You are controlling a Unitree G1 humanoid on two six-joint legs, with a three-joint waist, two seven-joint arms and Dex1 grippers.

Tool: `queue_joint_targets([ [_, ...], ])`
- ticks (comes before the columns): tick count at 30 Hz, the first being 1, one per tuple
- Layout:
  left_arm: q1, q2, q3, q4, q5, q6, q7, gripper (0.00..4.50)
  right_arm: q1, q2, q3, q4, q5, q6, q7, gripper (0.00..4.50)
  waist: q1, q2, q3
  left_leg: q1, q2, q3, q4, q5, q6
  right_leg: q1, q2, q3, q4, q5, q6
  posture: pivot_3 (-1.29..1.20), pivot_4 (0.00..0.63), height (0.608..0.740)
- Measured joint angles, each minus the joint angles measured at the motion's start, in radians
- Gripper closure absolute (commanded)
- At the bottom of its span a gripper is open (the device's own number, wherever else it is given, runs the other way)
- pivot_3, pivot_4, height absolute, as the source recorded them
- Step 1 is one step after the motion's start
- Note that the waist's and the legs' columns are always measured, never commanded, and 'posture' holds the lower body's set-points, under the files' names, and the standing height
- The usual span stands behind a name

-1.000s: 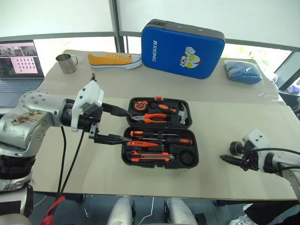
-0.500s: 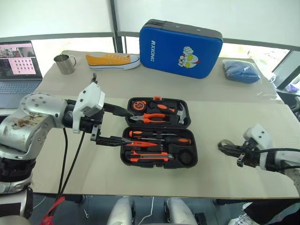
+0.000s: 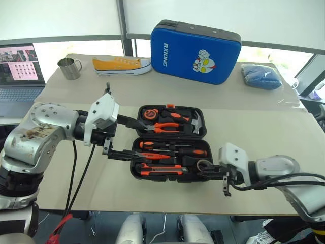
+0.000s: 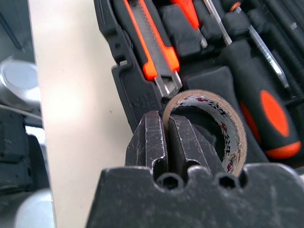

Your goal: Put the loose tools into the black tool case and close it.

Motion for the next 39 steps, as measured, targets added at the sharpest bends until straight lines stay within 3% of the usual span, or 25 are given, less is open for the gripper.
queue_joint_targets([
  [3,0.001,0.000,0.000,0.000,0.003,0.000,0.001,0.00,-0.011,0.000,0.042,0.010,-0.032,0.000,0.000,4.48,0.000,0.000,0.000,0.000,0.000,0.000,0.000,0.000,0.000,0.000,0.000,0.000,0.000,0.000,0.000,0.00,0.150,0.739],
  [9,0.005,0.000,0.000,-0.004,0.003,0.000,0.007,0.00,-0.029,-0.005,0.058,0.014,-0.073,0.004,-0.006,2.47,0.001,0.000,0.000,0.000,0.000,0.000,0.000,0.000,0.000,0.000,0.000,0.000,0.000,0.000,0.000,0.00,0.150,0.739],
  [16,0.005,0.000,0.000,0.001,0.013,0.000,0.013,0.00,-0.053,-0.005,-0.021,-0.059,0.061,0.092,0.024,0.12,0.001,0.000,0.000,0.000,0.000,0.000,0.000,0.000,0.000,0.000,0.000,0.000,0.001,0.000,0.000,0.00,0.150,0.739],
  [20,0.038,-0.003,-0.001,0.056,0.060,-0.003,0.068,0.00,-0.111,0.004,-0.182,-0.027,0.161,0.150,0.000,0.12,0.001,0.000,0.000,0.001,0.000,0.000,-0.001,0.000,0.000,0.000,0.000,0.000,0.001,0.000,0.000,0.00,0.150,0.739],
  [24,0.096,-0.029,-0.050,0.198,0.244,-0.043,0.250,0.00,-0.110,0.037,-0.246,0.131,0.152,0.150,-0.060,1.31,0.004,-0.001,0.000,0.001,0.000,0.001,0.000,0.000,0.000,0.000,0.000,0.000,0.000,0.000,-0.001,0.00,0.150,0.739],
  [27,0.132,-0.042,-0.064,0.245,0.300,-0.043,0.317,0.75,-0.105,0.039,-0.240,0.253,0.083,0.079,-0.077,2.20,0.004,-0.001,0.000,-0.001,0.000,0.003,0.000,0.000,0.000,-0.002,-0.001,0.000,0.000,0.000,0.000,0.00,0.150,0.739],
  [33,0.197,-0.101,-0.110,0.275,0.372,-0.088,0.373,2.94,-0.123,0.071,-0.178,0.508,-0.053,-0.080,-0.074,4.27,0.004,-0.001,0.000,-0.001,0.000,0.006,0.000,0.000,0.000,-0.002,0.000,0.000,0.001,0.001,-0.001,0.00,0.150,0.739],
  [34,0.197,-0.112,-0.124,0.276,0.377,-0.097,0.376,3.27,-0.133,0.085,-0.157,0.519,-0.064,-0.094,-0.070,4.50,0.003,-0.001,0.000,-0.001,0.000,0.006,0.000,0.000,0.000,-0.002,0.000,0.000,0.001,0.001,-0.001,0.00,0.150,0.739],
  [37,0.197,-0.143,-0.145,0.276,0.387,-0.109,0.377,4.43,-0.164,0.129,-0.110,0.550,-0.083,-0.127,-0.045,4.50,-0.002,-0.001,0.000,-0.001,0.000,0.005,-0.001,0.000,0.000,-0.003,0.000,0.000,0.002,0.001,-0.001,0.00,0.150,0.739],
  [39,0.197,-0.146,-0.151,0.276,0.391,-0.116,0.371,4.43,-0.181,0.141,-0.090,0.561,-0.093,-0.132,-0.035,4.50,-0.003,-0.001,0.000,-0.001,0.000,0.005,-0.001,0.000,0.000,-0.002,0.000,0.000,0.002,0.001,-0.001,0.00,0.150,0.739],
])
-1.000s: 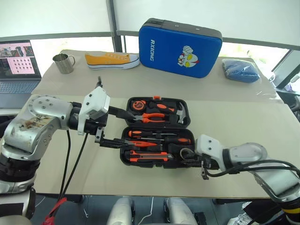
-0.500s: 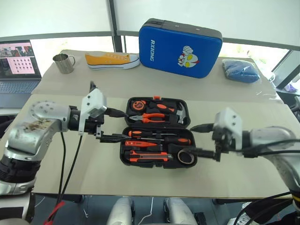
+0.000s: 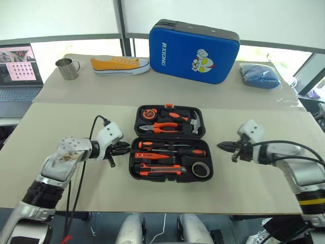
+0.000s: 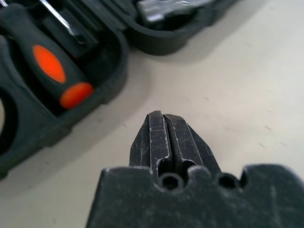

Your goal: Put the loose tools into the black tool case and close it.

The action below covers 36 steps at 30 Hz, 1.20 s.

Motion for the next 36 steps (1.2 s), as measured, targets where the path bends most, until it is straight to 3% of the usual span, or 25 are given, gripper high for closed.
queue_joint_targets([
  [7,0.013,-0.006,0.020,-0.013,-0.004,0.020,-0.020,4.43,0.027,0.009,0.041,-0.087,-0.019,0.013,0.035,4.50,0.005,0.000,0.000,0.000,0.000,-0.003,0.000,0.000,0.000,0.000,-0.001,0.000,0.000,0.000,0.000,0.00,0.150,0.739],
  [17,0.192,0.109,0.035,-0.228,-0.085,0.050,-0.183,4.43,0.145,-0.062,0.002,-0.222,-0.011,0.045,0.085,4.50,0.001,0.000,0.000,0.000,0.001,-0.004,0.000,0.000,0.000,0.000,-0.001,0.000,0.000,0.000,0.000,0.00,0.150,0.739],
  [28,0.228,0.132,0.045,-0.244,-0.062,0.018,-0.138,4.43,0.271,-0.062,-0.007,-0.291,-0.010,0.004,0.084,4.50,0.002,0.001,0.000,0.003,0.001,-0.004,0.000,0.000,0.000,0.002,-0.001,0.000,0.000,0.000,0.000,0.00,0.150,0.739],
  [31,0.194,0.141,0.084,-0.184,-0.070,0.063,-0.120,3.61,0.274,-0.079,-0.036,-0.293,0.003,0.002,0.101,4.50,0.001,0.001,0.000,0.003,0.001,-0.003,0.000,0.000,0.000,0.002,0.000,0.000,0.000,0.000,0.000,0.00,0.150,0.739],
  [35,0.119,0.155,0.159,-0.091,-0.108,0.186,-0.087,1.99,0.228,-0.110,-0.090,-0.269,0.040,0.023,0.122,3.22,-0.001,0.000,0.000,0.003,0.001,-0.003,0.000,0.000,0.000,0.002,0.000,0.000,0.000,0.000,0.000,0.00,0.150,0.739],
  [36,0.096,0.147,0.168,-0.082,-0.123,0.218,-0.082,1.77,0.207,-0.109,-0.092,-0.259,0.053,0.034,0.123,3.04,-0.001,0.000,0.000,0.003,0.001,-0.004,0.000,0.000,0.000,0.002,0.000,0.000,0.000,0.000,0.000,0.00,0.150,0.739],
])
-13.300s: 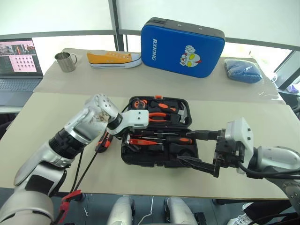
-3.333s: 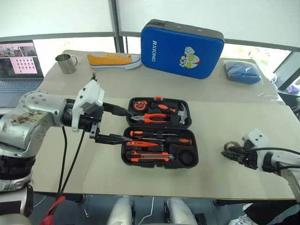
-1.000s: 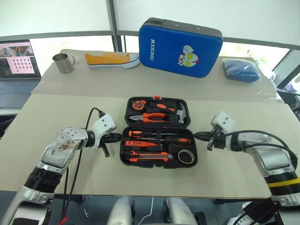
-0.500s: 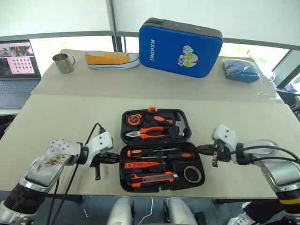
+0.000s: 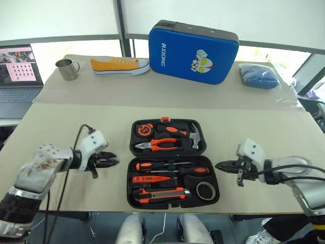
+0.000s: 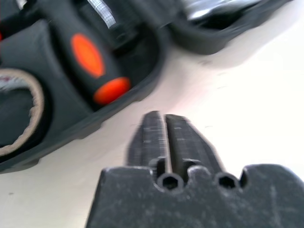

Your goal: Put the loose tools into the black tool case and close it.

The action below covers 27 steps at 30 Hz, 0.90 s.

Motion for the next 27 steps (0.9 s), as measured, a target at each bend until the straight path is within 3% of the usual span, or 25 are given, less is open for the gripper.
queue_joint_targets([
  [2,-0.073,-0.034,0.023,0.014,-0.052,0.113,0.024,0.96,-0.078,0.014,-0.002,0.033,0.031,0.049,-0.005,2.29,0.000,0.000,0.000,0.000,0.000,0.000,0.000,0.000,0.000,0.000,0.000,0.000,0.000,0.000,0.000,0.00,0.150,0.739],
  [9,-0.205,-0.143,0.032,0.045,-0.179,0.439,0.120,0.96,-0.285,0.101,0.025,0.168,0.095,0.243,-0.051,2.29,0.000,0.000,0.000,-0.001,-0.001,-0.001,0.000,0.000,0.000,-0.001,0.000,0.000,0.000,0.000,0.000,0.00,0.150,0.739],
  [20,-0.278,-0.222,-0.025,0.171,-0.164,0.406,0.191,0.96,-0.431,0.180,0.100,0.372,0.054,0.310,-0.100,2.29,0.000,0.000,0.000,-0.002,-0.001,-0.001,0.000,0.000,0.000,-0.002,0.000,0.000,0.000,0.000,0.000,0.00,0.150,0.739],
  [21,-0.286,-0.222,-0.032,0.179,-0.159,0.401,0.191,1.20,-0.434,0.183,0.104,0.379,0.049,0.310,-0.101,2.23,0.000,0.000,0.000,-0.002,-0.001,-0.001,0.000,0.000,0.000,-0.002,0.000,0.000,0.000,0.000,0.000,0.00,0.150,0.739],
  [23,-0.294,-0.224,-0.040,0.189,-0.155,0.384,0.192,1.68,-0.441,0.189,0.120,0.390,0.040,0.310,-0.100,2.76,0.000,0.000,0.000,-0.002,-0.001,-0.001,0.000,0.000,0.000,-0.001,0.000,0.000,0.000,0.000,0.000,0.00,0.150,0.739],
  [27,-0.305,-0.242,-0.052,0.205,-0.144,0.347,0.190,3.07,-0.448,0.193,0.146,0.383,0.027,0.309,-0.092,3.95,0.001,0.000,0.000,-0.001,-0.002,-0.001,0.000,0.000,0.000,0.000,-0.001,0.000,0.000,0.000,0.000,0.00,0.150,0.739],
])
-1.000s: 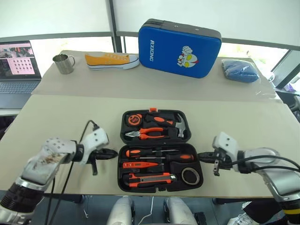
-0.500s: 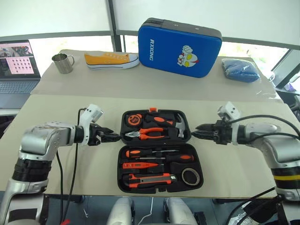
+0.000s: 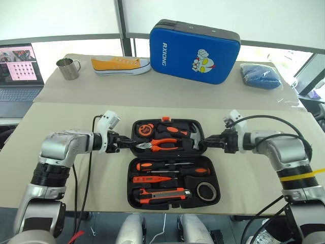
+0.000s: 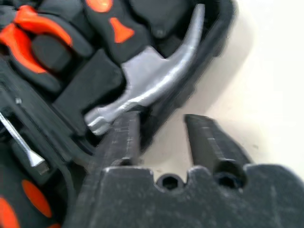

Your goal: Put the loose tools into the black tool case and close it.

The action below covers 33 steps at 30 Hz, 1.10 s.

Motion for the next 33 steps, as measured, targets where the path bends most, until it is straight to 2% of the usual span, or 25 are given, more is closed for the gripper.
queue_joint_targets([
  [2,0.000,-0.001,0.001,0.000,-0.002,-0.004,-0.006,3.79,0.000,0.000,-0.001,0.000,-0.002,0.003,0.001,4.50,0.001,0.000,-0.001,0.002,0.000,0.000,0.000,0.000,0.000,0.002,0.000,0.000,0.000,0.000,0.000,0.00,0.150,0.739],
  [5,0.001,-0.007,0.010,-0.001,-0.004,-0.005,-0.006,4.46,0.000,0.004,-0.005,-0.004,-0.005,0.009,-0.007,4.50,0.004,0.000,-0.001,0.004,0.000,0.000,0.001,0.001,-0.001,0.004,0.000,0.000,0.000,0.002,0.001,0.00,0.150,0.739],
  [10,0.023,-0.035,0.057,-0.008,-0.012,-0.016,0.007,4.48,0.001,0.009,-0.017,-0.032,-0.007,0.032,-0.021,4.50,0.002,0.000,-0.001,0.003,0.000,0.000,0.001,0.002,-0.001,0.002,0.000,0.000,0.000,0.003,0.001,0.00,0.150,0.739],
  [19,0.113,-0.087,0.141,-0.129,-0.005,-0.182,0.053,4.48,0.034,0.064,-0.161,-0.158,0.009,0.041,-0.127,4.50,0.001,0.001,-0.001,-0.008,0.001,-0.001,0.001,0.002,-0.001,-0.007,-0.001,0.000,0.000,0.004,0.001,0.00,0.150,0.739],
  [21,0.144,-0.091,0.144,-0.168,0.016,-0.261,0.053,4.48,0.054,0.070,-0.185,-0.205,0.009,0.019,-0.153,4.50,0.001,0.001,-0.001,-0.008,0.001,-0.001,0.000,0.002,-0.001,-0.007,-0.001,0.000,-0.001,0.004,0.001,0.00,0.150,0.739],
  [26,0.266,-0.104,0.082,-0.203,0.176,-0.620,0.064,4.48,0.206,0.072,-0.198,-0.345,-0.037,-0.099,-0.192,4.50,0.007,0.001,-0.001,-0.008,0.001,0.000,-0.001,0.001,-0.001,-0.007,-0.002,0.000,-0.003,0.004,0.001,0.00,0.150,0.739],
  [30,0.321,-0.167,0.053,-0.152,0.323,-0.891,0.180,4.48,0.342,0.101,-0.179,-0.437,-0.114,-0.236,-0.255,4.50,0.008,0.001,-0.001,-0.006,0.001,0.000,-0.001,0.001,-0.001,-0.005,-0.001,0.000,-0.004,0.004,0.001,0.00,0.150,0.739],
  [33,0.356,-0.187,0.049,-0.144,0.377,-1.010,0.233,4.48,0.417,0.115,-0.167,-0.473,-0.168,-0.356,-0.286,4.50,0.000,0.001,-0.001,-0.005,0.002,0.000,-0.001,0.001,-0.001,-0.004,-0.001,0.000,-0.003,0.004,0.001,0.00,0.150,0.739],
])
